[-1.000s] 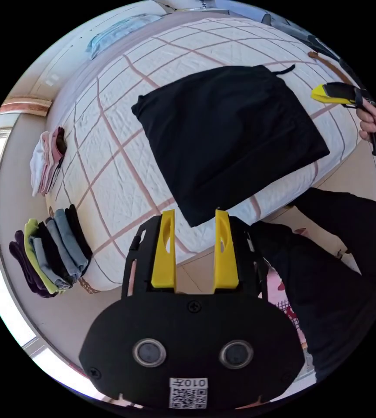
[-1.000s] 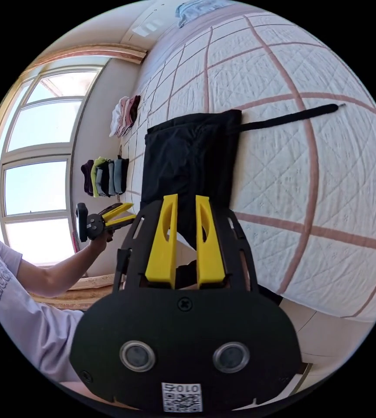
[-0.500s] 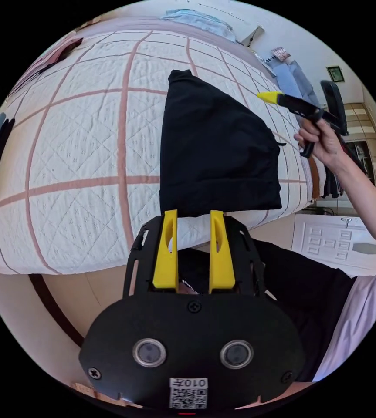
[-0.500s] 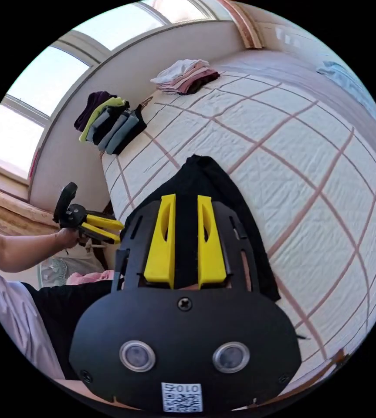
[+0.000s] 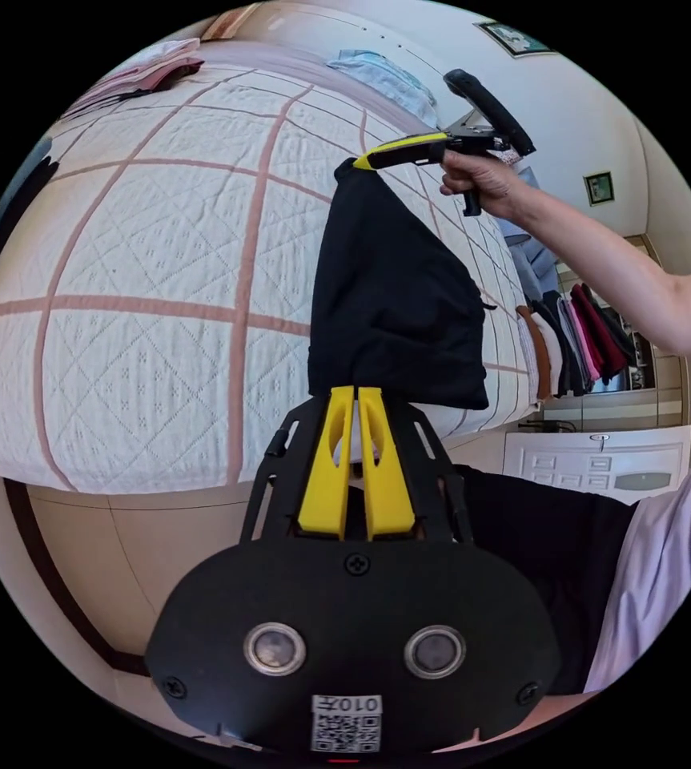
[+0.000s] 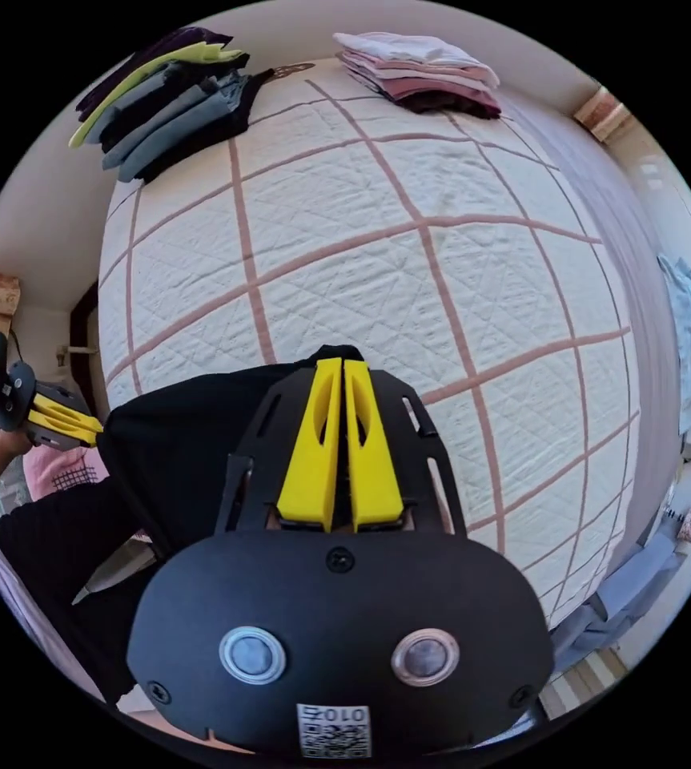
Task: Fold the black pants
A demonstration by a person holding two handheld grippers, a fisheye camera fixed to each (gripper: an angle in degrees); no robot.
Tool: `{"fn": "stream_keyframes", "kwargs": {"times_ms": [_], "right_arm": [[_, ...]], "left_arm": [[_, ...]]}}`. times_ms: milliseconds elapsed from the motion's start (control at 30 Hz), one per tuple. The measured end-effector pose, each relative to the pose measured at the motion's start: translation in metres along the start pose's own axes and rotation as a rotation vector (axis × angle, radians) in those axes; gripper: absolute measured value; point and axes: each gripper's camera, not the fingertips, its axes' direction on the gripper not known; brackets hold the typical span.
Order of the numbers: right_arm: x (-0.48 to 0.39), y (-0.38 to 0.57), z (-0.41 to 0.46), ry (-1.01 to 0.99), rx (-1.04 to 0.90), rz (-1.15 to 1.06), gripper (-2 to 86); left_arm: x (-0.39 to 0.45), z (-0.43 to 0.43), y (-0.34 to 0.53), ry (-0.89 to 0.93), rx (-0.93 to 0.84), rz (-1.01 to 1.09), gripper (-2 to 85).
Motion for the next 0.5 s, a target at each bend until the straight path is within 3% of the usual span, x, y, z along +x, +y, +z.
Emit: {"fn": "stream_keyframes", "kwargs": {"times_ms": [100,267,500], "right_arm": [[0.029,0.007,0.013,-0.056,-0.015,0.132,2.6],[0.024,0.003,0.030,-0.119,-0.012,0.074,3.3],[0.042,0.076,-0.014,-0.183,0.197,0.221,5.6]], "left_arm": [[0.008,-0.004,0.001,-0.053,0.012,0.030,0.2],[0.031,0.002,-0.012,-0.149,-0.086,0.116,2.2],[0.040,-0.050,-0.006,-0.193,-0.052,0.088,7.3]]}}
